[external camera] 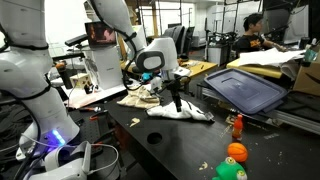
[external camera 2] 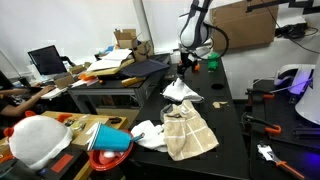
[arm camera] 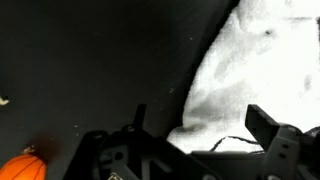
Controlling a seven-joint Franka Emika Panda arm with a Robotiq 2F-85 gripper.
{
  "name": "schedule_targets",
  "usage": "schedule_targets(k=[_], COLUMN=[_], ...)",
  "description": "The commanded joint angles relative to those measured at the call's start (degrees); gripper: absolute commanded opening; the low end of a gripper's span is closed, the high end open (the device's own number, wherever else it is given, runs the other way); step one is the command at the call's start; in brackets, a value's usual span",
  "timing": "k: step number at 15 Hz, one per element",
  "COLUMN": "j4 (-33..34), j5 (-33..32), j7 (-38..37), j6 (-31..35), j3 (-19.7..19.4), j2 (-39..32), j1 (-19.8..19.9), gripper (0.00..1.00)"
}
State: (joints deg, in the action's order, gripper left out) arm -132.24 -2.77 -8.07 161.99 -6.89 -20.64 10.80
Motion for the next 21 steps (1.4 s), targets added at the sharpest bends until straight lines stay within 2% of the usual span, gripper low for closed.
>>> schedule_targets(k=[1,6,8,10,13,18,21], j4=[4.4,8.3,9.0,10.1,11.7,14.0,17.1], j5=[-8.4,-21.6,-25.7,-26.6,-24.1,-14.1,-11.0], j7=[-0.4,0.8,2.9,8.0,18.4,40.4,48.1], j6=[-4.0,-1.4,-1.5,-2.7,-4.2,-11.4,-18.2], j3=[-6.8,-11.7,-12.5,-10.3,-5.9,5.1,6.6], j2=[-2.4,-7.3,-7.4,-7.6,-7.7,-7.4,-8.6], j1=[-6.3,-12.1,-13.1,-11.4,-7.3,4.0,6.6], gripper=[1.00,1.00,1.00,1.00,1.00,1.00,1.00])
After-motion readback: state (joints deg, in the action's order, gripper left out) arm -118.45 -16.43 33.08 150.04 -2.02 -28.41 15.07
